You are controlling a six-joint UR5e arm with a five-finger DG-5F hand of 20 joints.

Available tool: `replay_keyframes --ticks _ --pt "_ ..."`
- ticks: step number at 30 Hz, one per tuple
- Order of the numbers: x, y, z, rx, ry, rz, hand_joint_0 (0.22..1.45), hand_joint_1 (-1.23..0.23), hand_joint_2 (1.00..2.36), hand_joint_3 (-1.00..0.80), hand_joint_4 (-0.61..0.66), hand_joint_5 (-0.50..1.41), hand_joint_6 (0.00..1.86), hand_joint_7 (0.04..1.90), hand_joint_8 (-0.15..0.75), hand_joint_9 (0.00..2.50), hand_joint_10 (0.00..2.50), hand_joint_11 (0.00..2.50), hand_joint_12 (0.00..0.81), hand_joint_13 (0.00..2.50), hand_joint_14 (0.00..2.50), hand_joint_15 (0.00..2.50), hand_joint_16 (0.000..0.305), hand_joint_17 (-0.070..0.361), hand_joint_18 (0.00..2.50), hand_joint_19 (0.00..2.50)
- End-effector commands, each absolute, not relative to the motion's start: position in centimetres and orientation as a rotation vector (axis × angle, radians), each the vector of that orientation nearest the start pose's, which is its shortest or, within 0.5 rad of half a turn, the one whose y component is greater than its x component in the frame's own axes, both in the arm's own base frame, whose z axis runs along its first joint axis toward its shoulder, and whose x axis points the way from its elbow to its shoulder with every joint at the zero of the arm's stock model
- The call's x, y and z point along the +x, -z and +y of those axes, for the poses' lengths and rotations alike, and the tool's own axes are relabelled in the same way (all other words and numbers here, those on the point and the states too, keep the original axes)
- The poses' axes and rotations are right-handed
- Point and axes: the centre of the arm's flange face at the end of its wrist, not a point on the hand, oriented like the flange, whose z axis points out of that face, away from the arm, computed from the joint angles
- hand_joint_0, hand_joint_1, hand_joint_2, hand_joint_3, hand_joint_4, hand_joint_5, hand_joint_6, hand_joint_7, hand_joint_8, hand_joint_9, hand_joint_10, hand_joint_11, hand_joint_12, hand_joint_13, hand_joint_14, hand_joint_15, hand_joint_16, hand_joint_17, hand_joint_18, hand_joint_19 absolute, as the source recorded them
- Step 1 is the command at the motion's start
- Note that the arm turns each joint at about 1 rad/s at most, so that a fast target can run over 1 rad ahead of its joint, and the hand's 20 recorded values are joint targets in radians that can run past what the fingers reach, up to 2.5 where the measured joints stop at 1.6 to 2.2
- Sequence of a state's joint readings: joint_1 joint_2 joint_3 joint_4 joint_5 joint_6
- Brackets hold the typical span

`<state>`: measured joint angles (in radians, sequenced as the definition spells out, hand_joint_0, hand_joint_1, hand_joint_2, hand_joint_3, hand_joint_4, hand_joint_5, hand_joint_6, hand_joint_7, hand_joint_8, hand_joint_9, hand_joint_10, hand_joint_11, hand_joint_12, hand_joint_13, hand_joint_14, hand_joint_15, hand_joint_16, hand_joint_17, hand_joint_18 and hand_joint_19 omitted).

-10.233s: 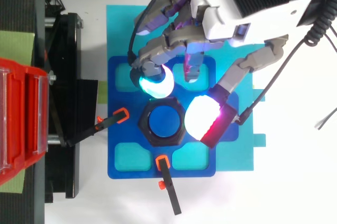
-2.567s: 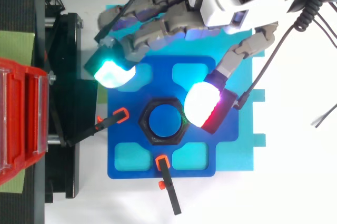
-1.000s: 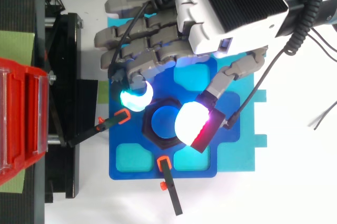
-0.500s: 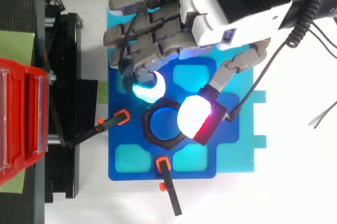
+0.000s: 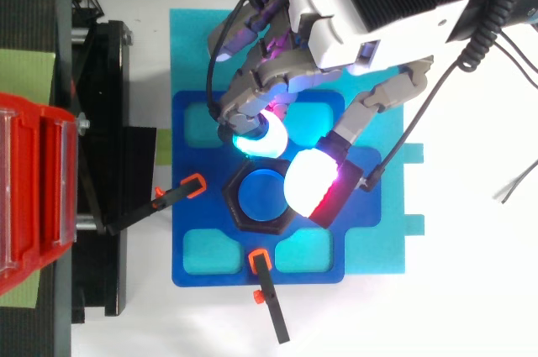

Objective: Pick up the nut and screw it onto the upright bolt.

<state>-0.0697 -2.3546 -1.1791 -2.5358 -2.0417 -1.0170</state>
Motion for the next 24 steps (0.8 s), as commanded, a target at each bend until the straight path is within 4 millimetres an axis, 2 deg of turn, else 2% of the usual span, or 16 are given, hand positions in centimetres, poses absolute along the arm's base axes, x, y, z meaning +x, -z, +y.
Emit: replay_keyframes --ticks 1,3,4,7,9,13,17,24 --pt "76.21 -23.47 -14.22 0.033 -0.720 1.419 0.52 -0.36 1.00 -0.50 0.04 0.04 0.74 1.10 0.231 1.46 0.00 0.00 0.113 1.13 0.00 0.07 0.003 0.006 0.80 0.00" --pt "76.25 -23.55 -14.22 0.032 -0.720 1.417 0.52 -0.36 1.00 -0.50 0.04 0.04 0.74 1.11 0.235 1.46 0.00 0.00 0.117 1.12 0.00 0.06 0.003 0.007 0.80 0.00" --pt "76.24 -23.54 -14.21 0.032 -0.722 1.418 0.51 -0.35 1.00 -0.50 0.04 0.04 0.69 1.17 0.241 1.44 0.00 0.00 0.126 1.04 0.00 0.02 0.005 0.011 0.74 0.00" --pt "76.26 -23.58 -14.20 0.029 -0.723 1.415 0.50 -0.33 1.00 -0.50 0.10 0.04 0.51 1.52 0.251 1.33 0.00 0.00 0.147 0.93 0.00 0.00 0.008 0.019 0.64 0.00" --pt "76.30 -23.63 -14.20 0.027 -0.722 1.411 0.50 -0.32 1.00 -0.50 0.16 -0.02 0.50 1.31 0.247 1.19 0.00 0.00 0.163 0.84 0.00 0.00 0.011 0.024 0.56 0.00" --pt "76.39 -23.79 -14.32 0.022 -0.719 1.396 0.49 -0.31 1.00 -0.50 0.22 -0.07 0.50 1.04 0.245 1.07 0.00 0.00 0.183 0.77 0.00 0.00 0.014 0.032 0.50 0.00" --pt "76.34 -23.80 -14.52 0.020 -0.719 1.396 0.48 -0.30 1.00 -0.50 0.17 -0.14 0.50 0.77 0.213 0.87 0.00 0.00 0.207 0.65 0.00 0.00 0.020 0.044 0.36 0.00" --pt "76.42 -23.94 -14.50 0.013 -0.721 1.385 0.47 -0.28 1.00 -0.50 0.13 -0.18 0.50 0.64 0.190 0.59 0.00 0.00 0.234 0.43 0.00 0.00 0.025 0.057 0.11 0.00"
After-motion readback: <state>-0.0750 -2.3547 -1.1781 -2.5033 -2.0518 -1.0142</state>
